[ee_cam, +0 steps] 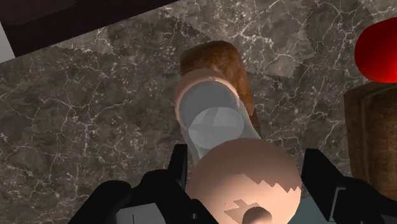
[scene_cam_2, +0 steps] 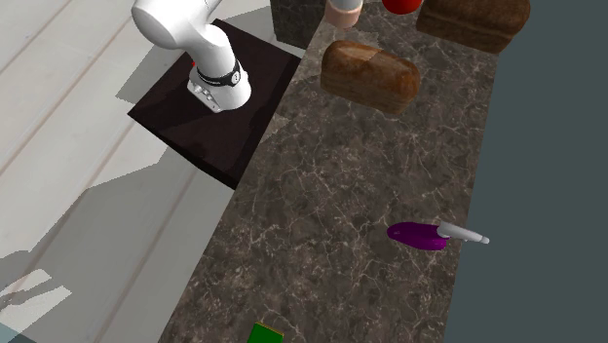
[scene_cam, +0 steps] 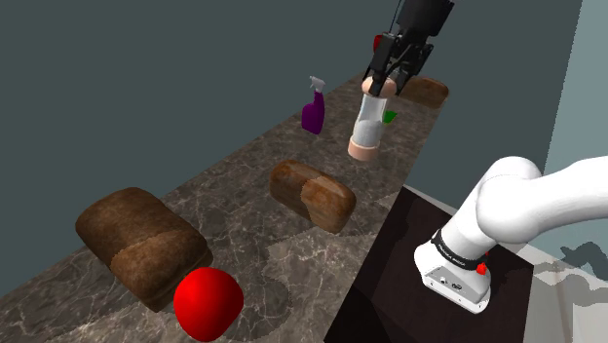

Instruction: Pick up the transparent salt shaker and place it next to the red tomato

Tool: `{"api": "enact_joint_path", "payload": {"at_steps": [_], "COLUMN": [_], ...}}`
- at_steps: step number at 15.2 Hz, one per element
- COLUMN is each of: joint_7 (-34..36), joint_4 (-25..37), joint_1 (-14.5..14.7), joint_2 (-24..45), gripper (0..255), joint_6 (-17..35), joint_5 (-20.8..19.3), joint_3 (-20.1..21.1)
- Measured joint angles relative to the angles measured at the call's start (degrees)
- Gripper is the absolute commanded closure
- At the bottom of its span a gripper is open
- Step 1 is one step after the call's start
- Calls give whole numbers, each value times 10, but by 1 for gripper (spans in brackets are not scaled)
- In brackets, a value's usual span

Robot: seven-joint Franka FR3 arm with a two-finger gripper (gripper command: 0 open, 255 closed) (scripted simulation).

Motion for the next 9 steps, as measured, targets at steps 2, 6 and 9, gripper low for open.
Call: {"api": "enact_joint_path", "payload": {"at_steps": [2, 6, 9], "joint_7": [27, 76, 123], "joint_4": [0, 12, 39], "joint_1": [7, 18, 24], "joint_2": [-1, 8, 30], "gripper": [255, 255, 255], "joint_6": [5, 14, 22], "joint_5": [15, 39, 58], "joint_3": [26, 72, 117]}}
